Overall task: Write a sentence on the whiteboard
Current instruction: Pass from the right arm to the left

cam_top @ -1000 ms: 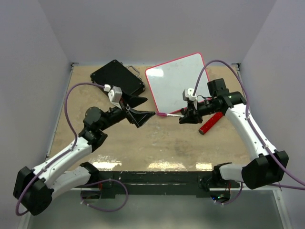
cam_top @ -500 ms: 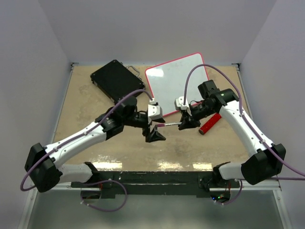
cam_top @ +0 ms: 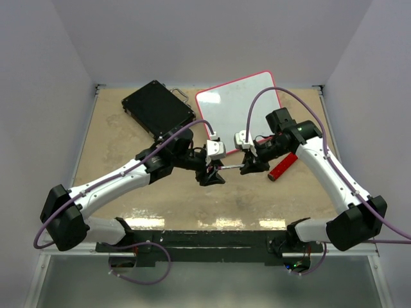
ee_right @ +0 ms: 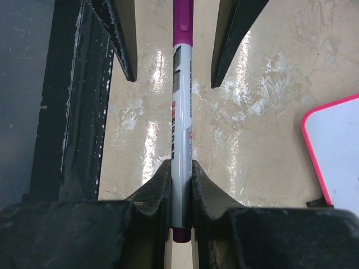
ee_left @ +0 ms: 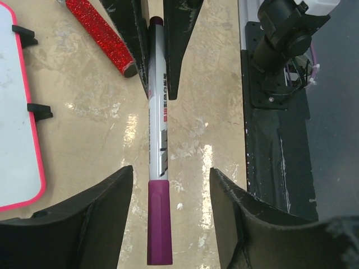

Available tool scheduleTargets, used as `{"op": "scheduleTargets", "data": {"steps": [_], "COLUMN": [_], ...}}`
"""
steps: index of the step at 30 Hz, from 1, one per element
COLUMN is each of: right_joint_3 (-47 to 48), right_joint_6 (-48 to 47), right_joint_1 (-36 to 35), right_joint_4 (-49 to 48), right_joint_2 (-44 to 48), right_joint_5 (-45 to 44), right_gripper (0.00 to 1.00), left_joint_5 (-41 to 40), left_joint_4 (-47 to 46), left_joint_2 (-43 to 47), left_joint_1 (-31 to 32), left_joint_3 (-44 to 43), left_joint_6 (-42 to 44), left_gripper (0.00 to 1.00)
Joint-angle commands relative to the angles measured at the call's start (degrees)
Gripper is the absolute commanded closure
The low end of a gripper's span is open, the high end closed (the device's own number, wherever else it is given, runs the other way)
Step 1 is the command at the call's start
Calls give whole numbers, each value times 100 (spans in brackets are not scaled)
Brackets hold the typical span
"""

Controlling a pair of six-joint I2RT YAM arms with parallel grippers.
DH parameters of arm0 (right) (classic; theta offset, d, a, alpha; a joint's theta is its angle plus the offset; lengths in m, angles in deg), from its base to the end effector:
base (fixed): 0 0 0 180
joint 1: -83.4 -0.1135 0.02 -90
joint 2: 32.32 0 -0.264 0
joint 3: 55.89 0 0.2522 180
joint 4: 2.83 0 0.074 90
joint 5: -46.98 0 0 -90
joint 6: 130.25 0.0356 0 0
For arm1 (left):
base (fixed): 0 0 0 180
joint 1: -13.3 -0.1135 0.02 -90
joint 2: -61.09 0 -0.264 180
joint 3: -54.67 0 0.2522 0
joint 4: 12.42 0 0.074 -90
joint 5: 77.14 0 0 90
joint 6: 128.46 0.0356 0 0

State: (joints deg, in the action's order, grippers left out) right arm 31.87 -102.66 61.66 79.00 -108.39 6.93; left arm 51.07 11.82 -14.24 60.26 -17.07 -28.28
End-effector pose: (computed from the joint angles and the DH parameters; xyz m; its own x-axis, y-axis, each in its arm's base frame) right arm 0.2094 0.1129 0.3297 0.0207 -0.6057 -0.7954 -0.9965 -0.0765 0.0324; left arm 0.1853 -0.2307 0.3055 -0.1461 0.3600 -0.9215 0.9890 0.0740 -0.1279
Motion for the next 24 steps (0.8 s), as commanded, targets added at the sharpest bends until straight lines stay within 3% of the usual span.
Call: {"op": "scheduleTargets", "data": {"steps": [1, 17, 18, 19, 21, 22, 24], "right_joint_3": [-8, -149, -149, -131, -131, -122, -61], "right_joint_6": [71, 186, 194, 194, 221, 238, 265], "right_joint_1": [-41, -76, -85, -85, -85, -85, -85], "right_joint_4": [-110, -233, -224, -224, -233, -224, -137], "right_joint_2": [84, -13, -30, -30, -39, -39, -22], "right_joint_5": [-38, -170, -170, -170, -153, -144, -30], "right_gripper": [100, 100, 100, 100, 100, 96, 77], "left_joint_5": [-244, -183, -157, -139, -113, -130, -209], "left_joint_4": [77, -336, -345, -354, -336, -327, -362], "left_joint_2": [141, 177, 177, 177, 177, 185, 273], "left_joint_1": [-3, 6, 6, -3, -3, 6, 6], "left_joint_3": [-214, -162, -153, -144, -118, -109, -30], "left_joint_6": [143, -156, -156, -174, -200, -252, -314], "left_gripper": [41, 66, 71, 88, 100, 100, 100]}}
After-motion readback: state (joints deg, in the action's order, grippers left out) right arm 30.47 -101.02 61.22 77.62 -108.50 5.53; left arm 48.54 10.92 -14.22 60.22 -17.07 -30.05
